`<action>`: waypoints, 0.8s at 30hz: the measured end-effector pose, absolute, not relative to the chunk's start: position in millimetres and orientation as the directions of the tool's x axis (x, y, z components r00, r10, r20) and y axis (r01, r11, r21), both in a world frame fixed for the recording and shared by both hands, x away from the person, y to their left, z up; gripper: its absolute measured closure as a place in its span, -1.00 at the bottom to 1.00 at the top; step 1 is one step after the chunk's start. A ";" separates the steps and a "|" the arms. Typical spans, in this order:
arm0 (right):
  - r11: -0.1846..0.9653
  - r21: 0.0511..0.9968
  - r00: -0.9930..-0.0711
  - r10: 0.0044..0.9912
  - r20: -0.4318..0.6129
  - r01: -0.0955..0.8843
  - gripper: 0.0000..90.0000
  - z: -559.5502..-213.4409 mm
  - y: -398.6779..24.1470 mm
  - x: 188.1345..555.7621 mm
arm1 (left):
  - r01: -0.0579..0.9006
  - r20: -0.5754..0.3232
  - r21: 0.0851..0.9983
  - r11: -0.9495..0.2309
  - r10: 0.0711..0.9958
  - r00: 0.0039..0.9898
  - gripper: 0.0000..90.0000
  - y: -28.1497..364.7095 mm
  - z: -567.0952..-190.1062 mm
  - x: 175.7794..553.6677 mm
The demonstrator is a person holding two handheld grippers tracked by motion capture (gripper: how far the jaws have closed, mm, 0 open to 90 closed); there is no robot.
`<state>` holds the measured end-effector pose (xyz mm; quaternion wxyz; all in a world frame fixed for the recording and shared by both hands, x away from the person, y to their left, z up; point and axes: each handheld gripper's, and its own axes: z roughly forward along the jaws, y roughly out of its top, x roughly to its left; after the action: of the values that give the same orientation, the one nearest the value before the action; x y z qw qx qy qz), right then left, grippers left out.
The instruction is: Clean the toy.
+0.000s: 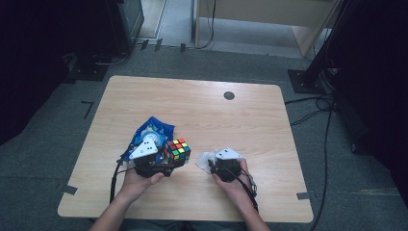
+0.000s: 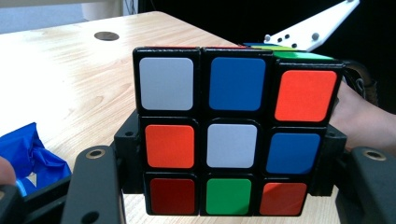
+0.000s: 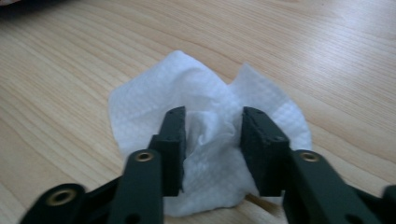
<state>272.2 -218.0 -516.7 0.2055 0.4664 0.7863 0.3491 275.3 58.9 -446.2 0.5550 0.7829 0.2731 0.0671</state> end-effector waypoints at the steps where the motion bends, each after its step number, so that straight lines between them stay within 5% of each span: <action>1: 0.316 0.741 -0.475 0.880 0.004 0.592 0.53 -516.7 -219.6 272.9 | 0.352 -0.196 0.905 -0.237 0.502 0.842 -0.25 58.7 -446.3 275.1; 7: 0.302 0.751 -0.475 0.880 0.018 0.587 0.94 -514.5 -225.3 272.3 | 0.335 -0.173 0.907 -0.254 0.502 0.848 -0.25 56.8 -447.7 273.6; 15: 0.152 0.913 -0.549 0.831 0.089 0.378 0.95 -461.1 -222.2 244.8 | 0.276 -0.073 0.904 -0.328 0.518 0.852 -0.25 48.3 -452.6 268.4; 19: 0.058 0.968 -0.659 0.742 0.123 0.245 0.95 -429.1 -214.8 222.3 | 0.247 -0.033 0.897 -0.365 0.503 0.863 -0.25 41.1 -454.3 264.0; 24: 0.079 0.980 -0.741 0.666 0.087 0.185 0.95 -415.2 -194.5 207.1 | 0.201 0.025 0.889 -0.411 0.483 0.875 -0.25 31.0 -453.8 256.5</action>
<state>207.1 -194.5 -415.2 0.1976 0.3009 0.7074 0.6083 256.5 31.0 -453.8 0.5019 0.8281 0.2066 0.1405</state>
